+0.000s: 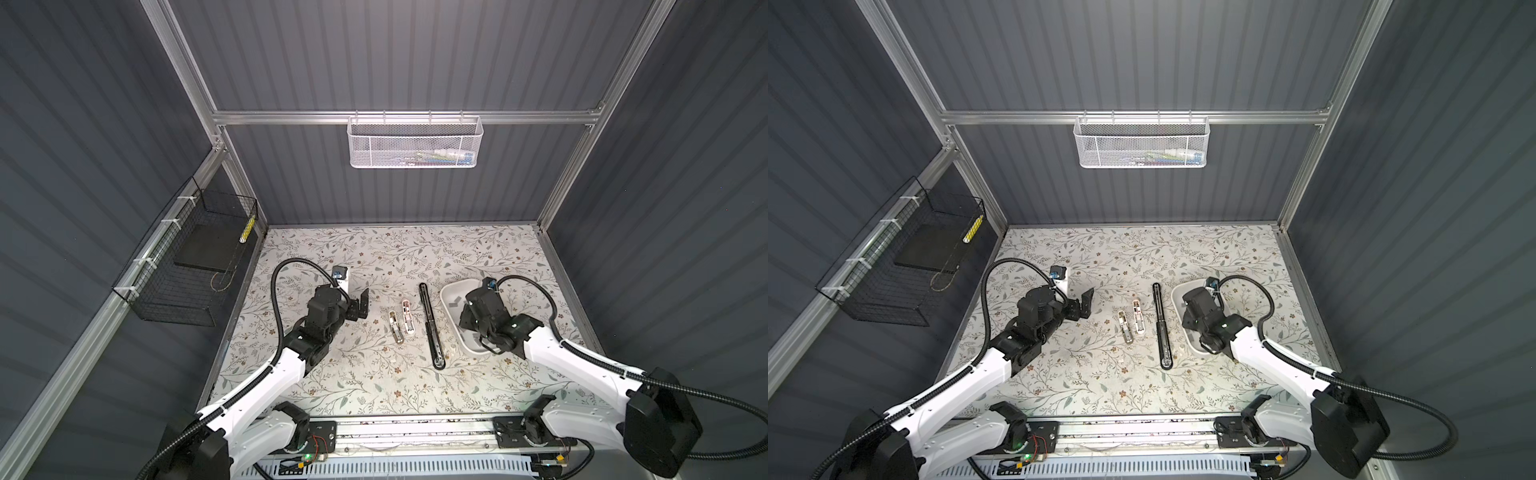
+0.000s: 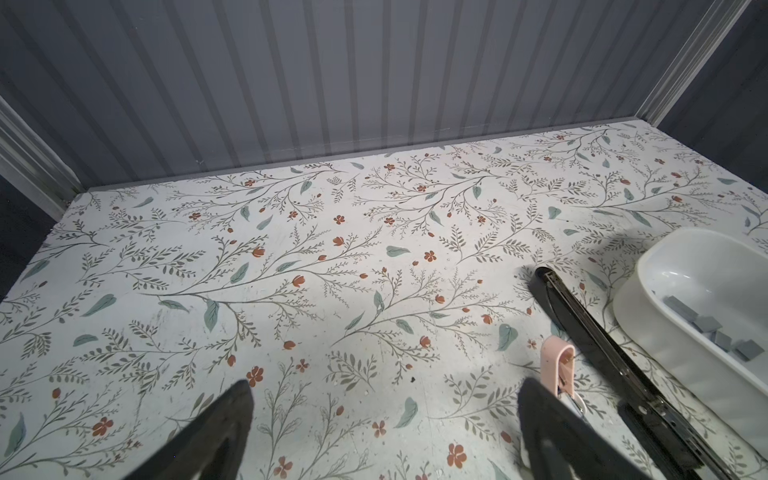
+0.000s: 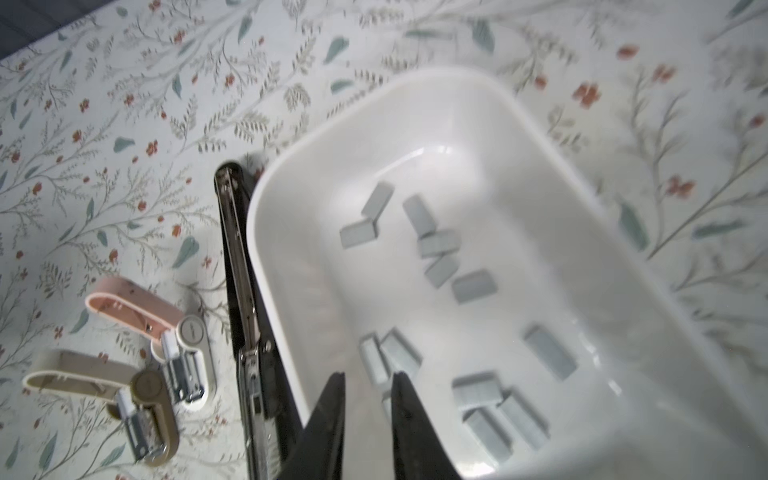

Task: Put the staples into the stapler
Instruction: 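Move the right gripper over the white tray of grey staples, then lower the open right gripper into the tray toward a grey staple strip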

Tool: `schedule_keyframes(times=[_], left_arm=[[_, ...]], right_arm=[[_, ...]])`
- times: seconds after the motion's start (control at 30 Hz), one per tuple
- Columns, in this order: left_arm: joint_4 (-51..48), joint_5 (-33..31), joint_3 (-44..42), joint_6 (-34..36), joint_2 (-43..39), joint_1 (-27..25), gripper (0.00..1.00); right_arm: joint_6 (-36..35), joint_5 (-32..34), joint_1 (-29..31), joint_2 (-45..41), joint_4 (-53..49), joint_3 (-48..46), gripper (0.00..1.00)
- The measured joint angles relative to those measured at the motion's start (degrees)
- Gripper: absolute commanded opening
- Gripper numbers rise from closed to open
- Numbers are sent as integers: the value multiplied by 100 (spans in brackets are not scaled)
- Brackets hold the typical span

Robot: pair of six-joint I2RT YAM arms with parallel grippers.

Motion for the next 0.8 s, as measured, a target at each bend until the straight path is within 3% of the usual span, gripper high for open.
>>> schedule_keyframes(times=[0.23,0.47,0.8], left_arm=[[11,-7,0,2,11,0,99],[26,-44,0,4,37,0,99],[28,-46,-7,4,37,0,99]], right_arm=[[-769,13,-704,791,46,616,43],[-1268,-234,-927,1843,55,1060,43],[-1556,-584,-1228,2647,50,1449,45]])
